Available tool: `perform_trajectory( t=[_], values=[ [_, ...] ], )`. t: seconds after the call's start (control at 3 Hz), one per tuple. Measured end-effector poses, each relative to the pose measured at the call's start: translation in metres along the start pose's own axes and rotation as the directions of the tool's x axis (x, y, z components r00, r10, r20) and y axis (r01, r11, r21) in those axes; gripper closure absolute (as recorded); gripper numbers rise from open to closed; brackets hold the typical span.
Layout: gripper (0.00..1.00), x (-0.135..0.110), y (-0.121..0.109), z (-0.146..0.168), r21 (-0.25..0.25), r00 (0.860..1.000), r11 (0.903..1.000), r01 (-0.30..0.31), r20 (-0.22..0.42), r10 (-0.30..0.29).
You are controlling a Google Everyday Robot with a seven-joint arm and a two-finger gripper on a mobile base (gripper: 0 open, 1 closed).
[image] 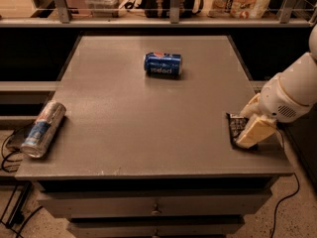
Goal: Move rxbar chocolate near redbull can
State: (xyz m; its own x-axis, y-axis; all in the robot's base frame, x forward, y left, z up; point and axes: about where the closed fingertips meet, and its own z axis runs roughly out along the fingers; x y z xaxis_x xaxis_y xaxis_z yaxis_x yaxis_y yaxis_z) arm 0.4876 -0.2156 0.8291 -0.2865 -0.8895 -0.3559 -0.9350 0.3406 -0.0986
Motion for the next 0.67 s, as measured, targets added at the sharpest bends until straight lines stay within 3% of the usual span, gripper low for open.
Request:
perform_trajectory(
  t=[0.33,0.67],
  values=[
    [1.0,-0.058,-0.003,-0.046,0.083,0.995,0.9916,0.099,0.017,-0.101],
    [1.0,-0.147,0.0,-0.098,0.179,0.968,0.9577,0.226,0.069,-0.241]
  ],
)
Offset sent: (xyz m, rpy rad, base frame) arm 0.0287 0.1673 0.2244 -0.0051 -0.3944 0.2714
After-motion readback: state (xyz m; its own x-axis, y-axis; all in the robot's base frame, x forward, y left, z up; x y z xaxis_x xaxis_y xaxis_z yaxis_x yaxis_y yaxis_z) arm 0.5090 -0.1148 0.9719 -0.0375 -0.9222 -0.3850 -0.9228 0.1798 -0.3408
